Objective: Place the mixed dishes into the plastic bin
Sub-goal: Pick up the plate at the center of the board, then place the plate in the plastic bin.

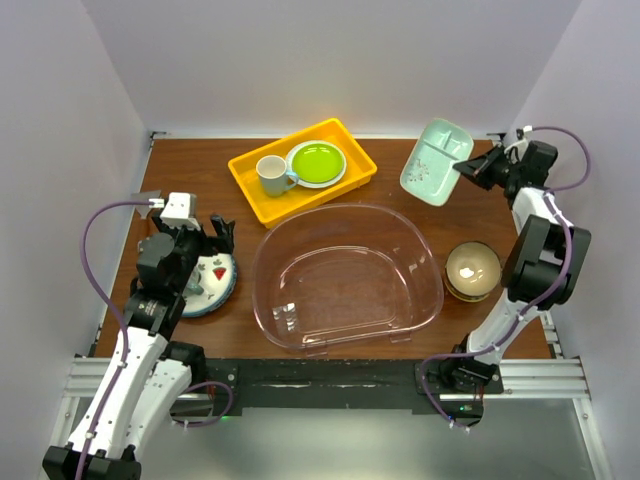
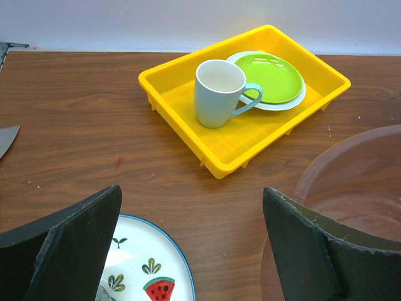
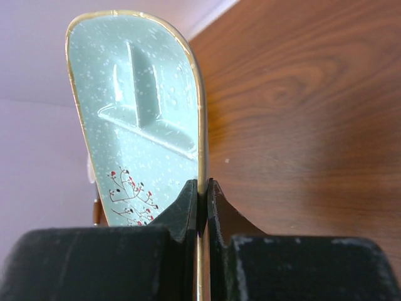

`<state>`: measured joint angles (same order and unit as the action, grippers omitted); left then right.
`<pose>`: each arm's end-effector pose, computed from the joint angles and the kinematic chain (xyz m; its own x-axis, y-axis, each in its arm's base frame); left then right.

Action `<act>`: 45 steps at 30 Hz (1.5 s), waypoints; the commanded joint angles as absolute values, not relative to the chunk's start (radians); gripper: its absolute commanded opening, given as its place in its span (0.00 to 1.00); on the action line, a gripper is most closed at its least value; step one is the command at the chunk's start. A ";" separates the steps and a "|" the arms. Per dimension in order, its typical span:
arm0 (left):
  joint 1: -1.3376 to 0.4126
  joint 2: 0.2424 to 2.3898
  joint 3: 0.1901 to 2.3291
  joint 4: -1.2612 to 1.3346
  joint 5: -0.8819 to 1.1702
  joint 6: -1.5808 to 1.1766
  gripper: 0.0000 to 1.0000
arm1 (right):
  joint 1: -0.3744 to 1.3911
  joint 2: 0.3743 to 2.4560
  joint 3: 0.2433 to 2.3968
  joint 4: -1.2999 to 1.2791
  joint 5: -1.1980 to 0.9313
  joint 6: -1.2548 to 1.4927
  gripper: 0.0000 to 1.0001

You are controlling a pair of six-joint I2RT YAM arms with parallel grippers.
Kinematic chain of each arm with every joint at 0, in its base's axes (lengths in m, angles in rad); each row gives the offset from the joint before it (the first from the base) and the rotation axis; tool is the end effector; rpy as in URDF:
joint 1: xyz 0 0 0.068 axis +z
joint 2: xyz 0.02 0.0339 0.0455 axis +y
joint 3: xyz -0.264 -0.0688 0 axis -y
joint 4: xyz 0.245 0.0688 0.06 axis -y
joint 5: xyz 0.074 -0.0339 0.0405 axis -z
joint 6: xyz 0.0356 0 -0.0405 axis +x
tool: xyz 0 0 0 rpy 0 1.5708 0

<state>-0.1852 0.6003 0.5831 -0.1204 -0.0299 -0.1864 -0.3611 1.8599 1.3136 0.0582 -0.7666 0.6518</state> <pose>0.1542 -0.0278 0.3034 -0.1612 -0.1583 -0.9741 0.1273 0.9755 -0.1795 0.4052 -0.1266 0.2438 -0.5421 0.6718 -0.5048 0.0128 0.6073 0.7944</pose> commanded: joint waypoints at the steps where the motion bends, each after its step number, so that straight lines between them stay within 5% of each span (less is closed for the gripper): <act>1: -0.178 0.592 0.600 -0.072 -0.020 -0.161 1.00 | -0.362 1.752 1.355 0.196 -0.905 0.747 0.00; 14: -0.178 0.583 0.600 -0.071 -0.009 -0.161 1.00 | -0.308 1.614 1.361 0.100 -1.038 0.686 0.00; 33: -0.178 0.581 0.600 -0.072 -0.009 -0.163 1.00 | 0.023 1.445 1.486 -0.491 -1.051 0.108 0.00; 45: -0.178 0.583 0.600 -0.072 -0.009 -0.163 1.00 | 0.270 1.440 1.537 -0.759 -0.884 -0.256 0.00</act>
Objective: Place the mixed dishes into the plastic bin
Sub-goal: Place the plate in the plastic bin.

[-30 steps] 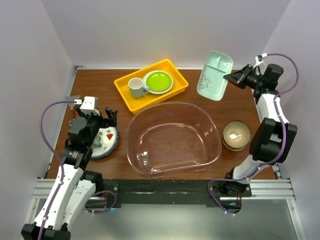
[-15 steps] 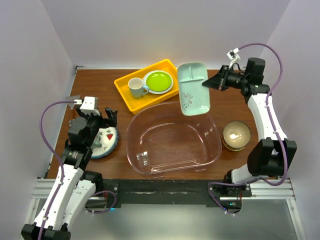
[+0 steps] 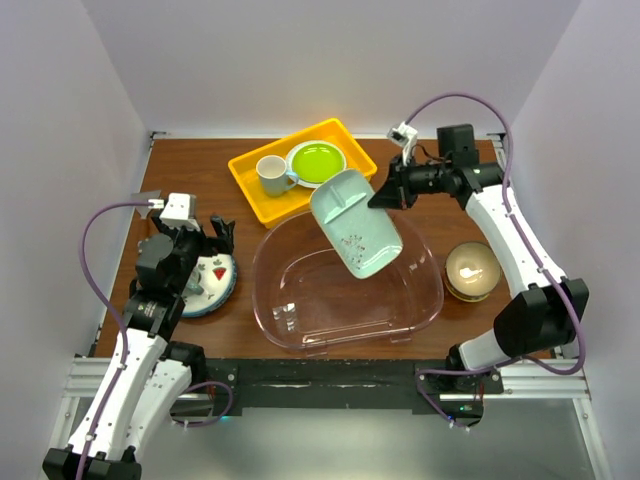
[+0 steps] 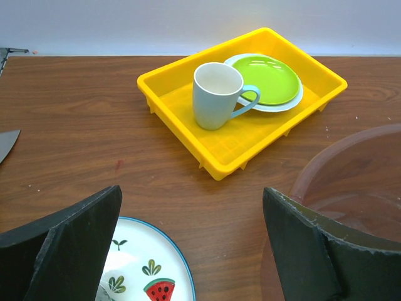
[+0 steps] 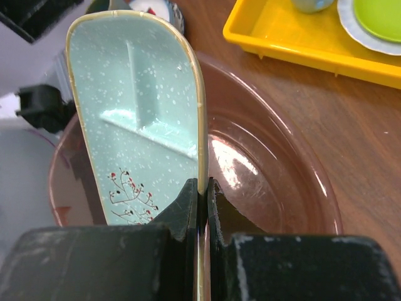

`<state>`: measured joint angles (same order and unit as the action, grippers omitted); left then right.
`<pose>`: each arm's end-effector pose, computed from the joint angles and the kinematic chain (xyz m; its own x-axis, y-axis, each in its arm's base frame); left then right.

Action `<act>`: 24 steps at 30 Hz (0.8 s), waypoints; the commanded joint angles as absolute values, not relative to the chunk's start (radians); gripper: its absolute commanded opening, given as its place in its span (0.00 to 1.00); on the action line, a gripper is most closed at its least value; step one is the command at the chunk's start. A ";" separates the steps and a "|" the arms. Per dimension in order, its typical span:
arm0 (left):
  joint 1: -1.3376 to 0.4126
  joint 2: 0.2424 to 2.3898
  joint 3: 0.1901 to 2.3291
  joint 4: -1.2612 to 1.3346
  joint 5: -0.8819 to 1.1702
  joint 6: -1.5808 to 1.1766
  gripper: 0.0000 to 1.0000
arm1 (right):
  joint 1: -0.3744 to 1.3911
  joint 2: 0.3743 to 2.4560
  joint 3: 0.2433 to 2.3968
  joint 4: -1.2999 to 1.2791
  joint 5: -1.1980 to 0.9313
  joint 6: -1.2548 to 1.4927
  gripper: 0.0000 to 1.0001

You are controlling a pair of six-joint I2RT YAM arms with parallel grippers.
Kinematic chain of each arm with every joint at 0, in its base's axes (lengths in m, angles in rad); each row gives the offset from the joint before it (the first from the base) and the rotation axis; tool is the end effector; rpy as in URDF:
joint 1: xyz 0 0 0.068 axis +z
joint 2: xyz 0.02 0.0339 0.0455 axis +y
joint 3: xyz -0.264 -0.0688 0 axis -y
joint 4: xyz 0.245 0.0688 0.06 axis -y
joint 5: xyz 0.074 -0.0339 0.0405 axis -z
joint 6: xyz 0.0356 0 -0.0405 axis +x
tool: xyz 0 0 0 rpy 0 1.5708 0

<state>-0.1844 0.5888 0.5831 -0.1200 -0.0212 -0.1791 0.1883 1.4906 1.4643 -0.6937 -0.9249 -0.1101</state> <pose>0.1520 -0.0276 0.3050 -0.1502 -0.1532 -0.9767 0.1381 0.9750 -0.1741 0.3062 0.0873 0.3673 -0.5666 -0.1753 -0.8051 -0.7693 0.4624 0.4408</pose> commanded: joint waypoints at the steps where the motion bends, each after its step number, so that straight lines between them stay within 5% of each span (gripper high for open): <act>1: -0.178 0.583 0.600 -0.072 -0.009 -0.161 1.00 | 0.291 1.443 1.536 -0.785 -0.864 -0.277 0.00; 24: -0.178 0.584 0.600 -0.072 -0.009 -0.160 1.00 | 0.750 1.767 1.608 -1.112 -0.515 -0.839 0.00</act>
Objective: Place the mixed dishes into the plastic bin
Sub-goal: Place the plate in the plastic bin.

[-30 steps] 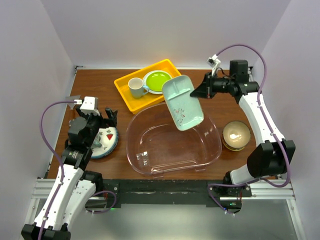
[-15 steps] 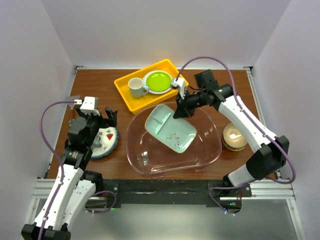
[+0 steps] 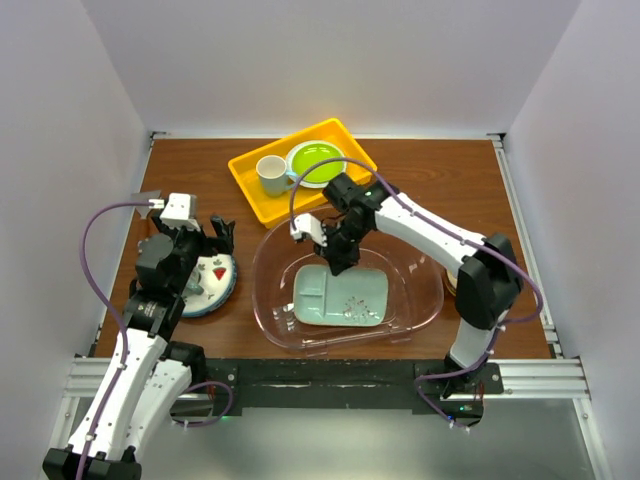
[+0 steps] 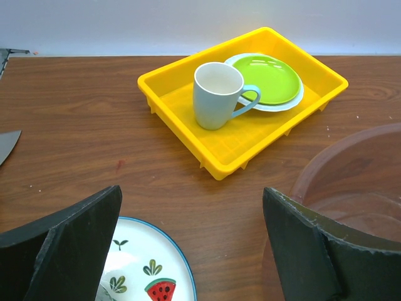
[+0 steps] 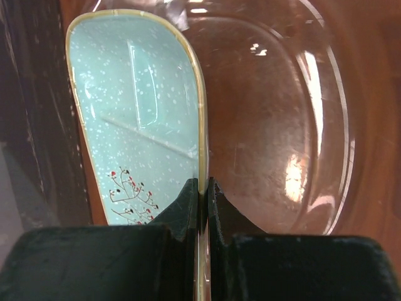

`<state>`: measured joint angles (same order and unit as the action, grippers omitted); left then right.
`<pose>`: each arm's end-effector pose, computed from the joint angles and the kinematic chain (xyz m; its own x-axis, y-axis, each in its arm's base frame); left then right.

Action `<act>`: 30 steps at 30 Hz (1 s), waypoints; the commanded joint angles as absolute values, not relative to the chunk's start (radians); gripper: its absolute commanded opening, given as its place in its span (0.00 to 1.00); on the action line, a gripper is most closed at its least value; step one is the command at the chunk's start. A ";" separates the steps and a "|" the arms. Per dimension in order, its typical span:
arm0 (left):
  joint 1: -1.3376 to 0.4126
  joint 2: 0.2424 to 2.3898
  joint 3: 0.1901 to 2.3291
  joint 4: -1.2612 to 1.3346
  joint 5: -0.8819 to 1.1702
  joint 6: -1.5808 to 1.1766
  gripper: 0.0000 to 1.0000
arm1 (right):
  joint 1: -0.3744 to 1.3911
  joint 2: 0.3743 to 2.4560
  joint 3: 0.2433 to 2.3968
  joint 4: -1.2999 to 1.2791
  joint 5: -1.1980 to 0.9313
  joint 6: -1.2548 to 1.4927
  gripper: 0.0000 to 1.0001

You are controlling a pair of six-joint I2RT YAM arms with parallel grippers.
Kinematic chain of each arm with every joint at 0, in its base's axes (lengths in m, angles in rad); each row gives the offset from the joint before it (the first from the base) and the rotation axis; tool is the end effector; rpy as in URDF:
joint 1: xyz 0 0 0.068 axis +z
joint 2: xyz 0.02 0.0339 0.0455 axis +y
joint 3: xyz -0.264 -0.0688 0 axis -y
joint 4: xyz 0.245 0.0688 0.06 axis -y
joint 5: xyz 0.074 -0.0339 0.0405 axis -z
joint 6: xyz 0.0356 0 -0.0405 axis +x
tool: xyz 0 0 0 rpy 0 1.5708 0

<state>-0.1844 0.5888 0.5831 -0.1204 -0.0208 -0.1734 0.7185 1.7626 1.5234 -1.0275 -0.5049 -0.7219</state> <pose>0.1520 -0.0276 0.3049 -0.1499 -0.1475 -0.9776 0.1393 0.9758 -0.1686 0.2552 0.2460 0.2726 -0.0863 -0.8438 -0.5297 -0.9889 0.0079 0.1485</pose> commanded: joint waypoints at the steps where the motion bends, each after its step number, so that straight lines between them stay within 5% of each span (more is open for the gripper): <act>1: -0.178 0.584 0.600 -0.072 -0.009 -0.160 1.00 | 0.759 1.791 1.611 -1.135 -0.517 -0.853 0.00; 9: -0.178 0.583 0.600 -0.072 -0.009 -0.160 1.00 | 0.824 1.851 1.556 -1.126 -0.483 -0.887 0.04; 21: -0.178 0.581 0.600 -0.074 -0.012 -0.160 1.00 | 0.833 1.902 1.480 -1.066 -0.505 -0.845 0.24; 30: -0.178 0.586 0.598 -0.074 -0.014 -0.158 1.00 | 0.831 1.841 1.497 -1.069 -0.488 -0.831 0.64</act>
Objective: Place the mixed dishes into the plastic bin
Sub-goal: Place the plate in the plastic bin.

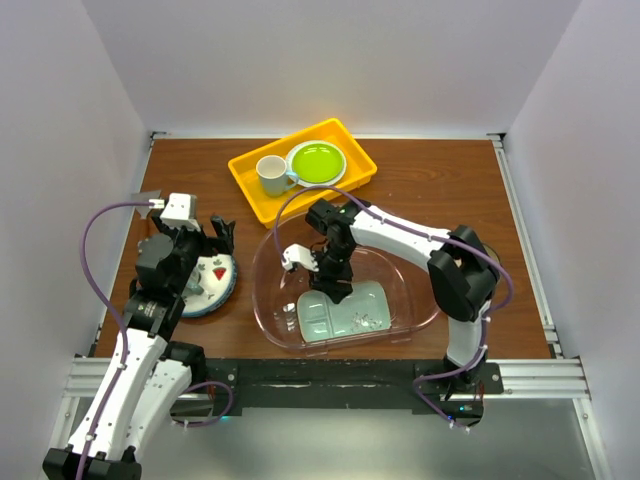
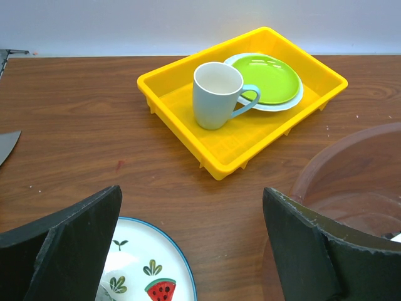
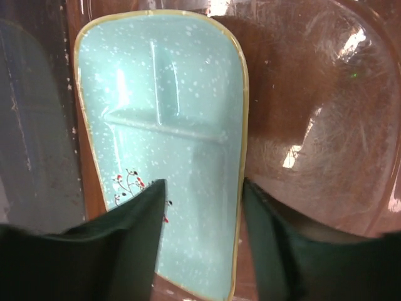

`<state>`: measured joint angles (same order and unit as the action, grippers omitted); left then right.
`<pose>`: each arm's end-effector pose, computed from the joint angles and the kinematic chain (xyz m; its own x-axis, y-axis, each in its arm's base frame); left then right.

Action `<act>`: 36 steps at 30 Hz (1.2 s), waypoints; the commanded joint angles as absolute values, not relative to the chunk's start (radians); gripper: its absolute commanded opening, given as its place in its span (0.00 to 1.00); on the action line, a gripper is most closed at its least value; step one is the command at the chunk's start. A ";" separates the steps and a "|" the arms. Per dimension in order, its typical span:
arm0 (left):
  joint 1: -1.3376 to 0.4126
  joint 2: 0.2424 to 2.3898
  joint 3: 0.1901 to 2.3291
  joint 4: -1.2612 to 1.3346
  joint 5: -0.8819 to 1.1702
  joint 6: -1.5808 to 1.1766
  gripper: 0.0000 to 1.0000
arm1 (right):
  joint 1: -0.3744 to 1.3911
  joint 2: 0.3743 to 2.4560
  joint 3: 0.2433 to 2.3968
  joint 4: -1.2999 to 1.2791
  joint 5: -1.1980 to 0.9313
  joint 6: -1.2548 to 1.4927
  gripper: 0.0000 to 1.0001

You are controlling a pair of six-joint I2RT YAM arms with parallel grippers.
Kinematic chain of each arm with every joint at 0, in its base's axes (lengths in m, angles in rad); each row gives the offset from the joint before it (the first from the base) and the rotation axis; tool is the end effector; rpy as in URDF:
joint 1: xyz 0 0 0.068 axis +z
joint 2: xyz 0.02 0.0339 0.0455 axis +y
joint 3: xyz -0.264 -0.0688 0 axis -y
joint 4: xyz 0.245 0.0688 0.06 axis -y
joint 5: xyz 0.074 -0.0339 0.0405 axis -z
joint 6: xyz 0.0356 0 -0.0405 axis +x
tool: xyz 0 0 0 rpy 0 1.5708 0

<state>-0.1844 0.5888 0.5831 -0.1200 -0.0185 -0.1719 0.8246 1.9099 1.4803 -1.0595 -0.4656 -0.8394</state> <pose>0.1520 -0.0277 0.3050 -0.1497 -0.1461 -0.9779 0.1418 0.9756 -0.1674 0.2355 0.2783 0.2095 0.0549 -0.9202 -0.3875 -0.9584 -0.1575 0.2381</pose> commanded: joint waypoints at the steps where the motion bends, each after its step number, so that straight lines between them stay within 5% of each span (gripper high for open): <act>1: -0.178 0.584 0.598 -0.074 -0.012 -0.160 1.00 | 0.831 1.823 1.499 -1.068 -0.480 -0.827 0.65; 12: -0.178 0.591 0.598 -0.075 -0.017 -0.158 1.00 | 0.784 1.671 1.485 -1.069 -0.495 -0.815 0.77; 22: -0.176 0.604 0.600 -0.077 -0.018 -0.161 1.00 | 0.511 1.464 1.460 -1.082 -0.774 -0.845 0.79; 36: -0.178 0.598 0.629 -0.113 -0.037 -0.199 1.00 | 0.158 1.095 1.149 -0.606 -0.920 -0.481 0.96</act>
